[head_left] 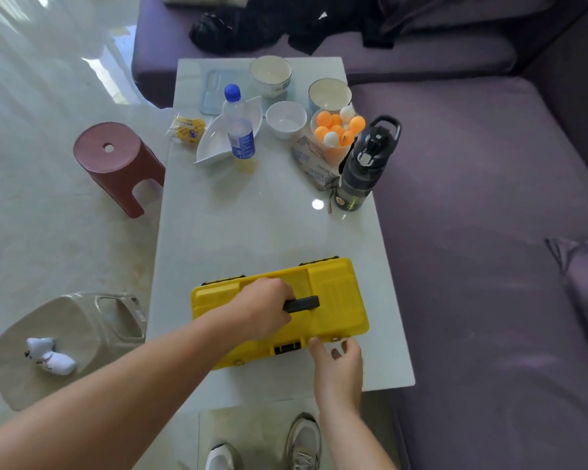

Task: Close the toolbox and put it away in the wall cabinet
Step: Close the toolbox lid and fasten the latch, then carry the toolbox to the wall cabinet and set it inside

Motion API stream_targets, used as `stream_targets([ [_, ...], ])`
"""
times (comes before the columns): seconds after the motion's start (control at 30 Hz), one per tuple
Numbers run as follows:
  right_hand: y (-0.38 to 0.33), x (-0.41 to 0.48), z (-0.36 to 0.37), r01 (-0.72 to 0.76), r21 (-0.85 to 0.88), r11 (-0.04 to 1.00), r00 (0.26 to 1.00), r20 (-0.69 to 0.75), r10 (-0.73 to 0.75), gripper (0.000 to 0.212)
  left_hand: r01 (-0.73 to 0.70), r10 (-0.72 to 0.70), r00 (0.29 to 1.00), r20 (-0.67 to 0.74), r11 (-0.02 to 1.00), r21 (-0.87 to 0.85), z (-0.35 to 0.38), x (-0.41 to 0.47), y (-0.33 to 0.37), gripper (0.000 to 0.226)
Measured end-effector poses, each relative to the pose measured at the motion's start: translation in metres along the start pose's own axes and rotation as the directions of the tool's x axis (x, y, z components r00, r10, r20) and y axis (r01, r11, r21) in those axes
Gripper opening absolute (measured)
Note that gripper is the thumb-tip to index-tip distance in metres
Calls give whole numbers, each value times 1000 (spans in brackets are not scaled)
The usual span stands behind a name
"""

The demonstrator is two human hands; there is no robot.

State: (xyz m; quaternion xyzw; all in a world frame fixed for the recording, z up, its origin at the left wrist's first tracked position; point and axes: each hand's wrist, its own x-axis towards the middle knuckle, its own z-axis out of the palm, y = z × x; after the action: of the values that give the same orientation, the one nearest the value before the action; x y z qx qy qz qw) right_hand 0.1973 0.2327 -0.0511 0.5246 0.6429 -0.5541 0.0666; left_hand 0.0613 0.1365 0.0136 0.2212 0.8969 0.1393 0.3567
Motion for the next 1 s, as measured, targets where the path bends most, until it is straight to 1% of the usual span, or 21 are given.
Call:
stream_targets([
  [0.03,-1,-8,-10,128,-91,988,991,-11,-130,73,8,-8,999,31,1000,16,-5,-5,5,14],
  [0.07,-4,-16,-19,255,-173,951,966,9,-258,78,14,-15,998,61,1000,23,-12,-9,11,13],
  [0.13,-13,-32,-31,457,-349,818,885,87,-457,83,17,-17,994,112,1000,2,-29,-21,26,7],
  [0.17,-21,-39,-37,516,-419,747,847,115,-520,84,11,-9,992,127,1000,-14,-41,-28,34,5],
  [0.23,-42,-59,-49,571,-505,648,794,137,-592,82,7,2,991,133,998,-64,-70,-48,51,8],
  [0.3,-66,-84,-65,608,-521,600,757,152,-635,80,11,15,989,147,985,-173,-101,-74,66,11],
  [0.37,-91,-113,-82,638,-475,605,737,150,-659,81,5,38,987,156,963,-268,-131,-104,84,16],
  [0.47,-130,-166,-109,650,-466,600,709,90,-699,87,-34,77,992,100,929,-369,-175,-155,119,24],
  [0.53,-153,-203,-129,646,-467,604,690,17,-724,84,-80,116,991,66,912,-403,-203,-189,148,22],
  [0.67,-186,-270,-174,652,-430,624,625,-161,-764,78,-218,217,975,-39,921,-322,-250,-256,216,22],
  [0.77,-202,-314,-216,660,-414,626,552,-298,-779,74,-309,292,951,-102,911,-272,-270,-305,273,21],
  [0.9,-206,-360,-286,670,-398,627,441,-467,-767,72,-419,405,908,-107,879,-226,-277,-365,355,24],
  [1.0,-199,-387,-347,660,-396,639,374,-564,-736,72,-484,482,874,-65,848,-215,-266,-404,417,23],
])
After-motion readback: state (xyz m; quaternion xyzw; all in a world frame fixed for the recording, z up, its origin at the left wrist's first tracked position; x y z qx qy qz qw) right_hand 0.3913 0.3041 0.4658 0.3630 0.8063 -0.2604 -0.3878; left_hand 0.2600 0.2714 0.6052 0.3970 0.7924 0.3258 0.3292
